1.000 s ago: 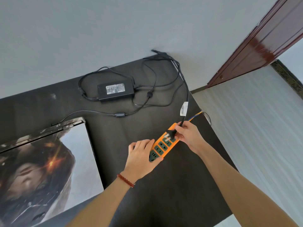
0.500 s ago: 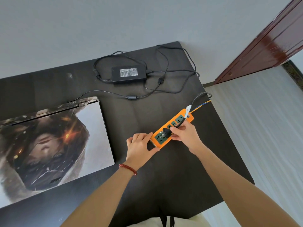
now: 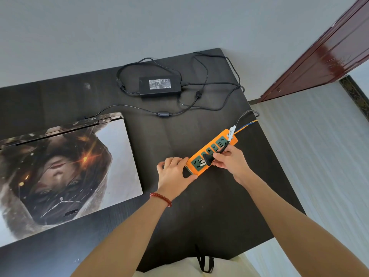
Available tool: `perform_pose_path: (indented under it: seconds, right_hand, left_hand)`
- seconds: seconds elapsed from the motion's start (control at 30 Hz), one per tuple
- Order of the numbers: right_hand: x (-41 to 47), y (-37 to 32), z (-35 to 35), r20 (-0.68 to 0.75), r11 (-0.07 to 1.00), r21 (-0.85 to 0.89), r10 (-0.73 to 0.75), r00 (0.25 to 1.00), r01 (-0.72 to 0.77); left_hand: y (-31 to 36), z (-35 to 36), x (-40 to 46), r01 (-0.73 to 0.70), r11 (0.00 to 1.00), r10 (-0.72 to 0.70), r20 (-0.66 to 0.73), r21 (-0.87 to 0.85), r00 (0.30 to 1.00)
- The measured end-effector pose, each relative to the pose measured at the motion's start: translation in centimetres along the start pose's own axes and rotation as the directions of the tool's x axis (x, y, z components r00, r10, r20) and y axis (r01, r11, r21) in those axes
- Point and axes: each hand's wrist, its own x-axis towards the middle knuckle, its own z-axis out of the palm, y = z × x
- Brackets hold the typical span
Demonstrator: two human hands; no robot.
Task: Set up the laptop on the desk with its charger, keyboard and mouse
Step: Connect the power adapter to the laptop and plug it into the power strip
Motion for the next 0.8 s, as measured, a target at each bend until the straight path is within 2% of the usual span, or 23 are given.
perform_pose_path:
  seconds: [0.1,0.4,0.53,0.7,0.8]
  right_hand:
    - [0.0,-0.1,0.2,-0.023,1.000,-0.005,-0.014,1.000,0.014]
    - [0.0,-0.5,0.3,-0.024,0.984,-0.163,-0.072,0.997,0.068]
    - [-0.2,-0.5,0.5,-0.022,0.985,-0.164,-0.054,0.998,0.050]
    - [-0.3,-0.6,1.3,-0.071,0.974,-0.219,-0.078,0.994,0.061]
    - [-0.4,-0.8,1.1,-0.046,0.962,-0.256,-0.107,0.993,0.092]
  left_hand:
    - [0.0,0.1,-0.1,0.008,1.000,-0.008,0.009,0.001,1.000]
    - [0.1,0.2,-0.1,0.012,1.000,-0.012,-0.003,0.000,1.000]
    - [0.0,0.3,0.0,0.010,1.000,-0.010,-0.005,0.003,1.000]
    - [0.1,0.3,0.0,0.013,1.000,-0.013,-0.005,0.003,1.000]
    - [0.1,0.3,0.0,0.013,1.000,-0.013,0.002,0.007,1.000]
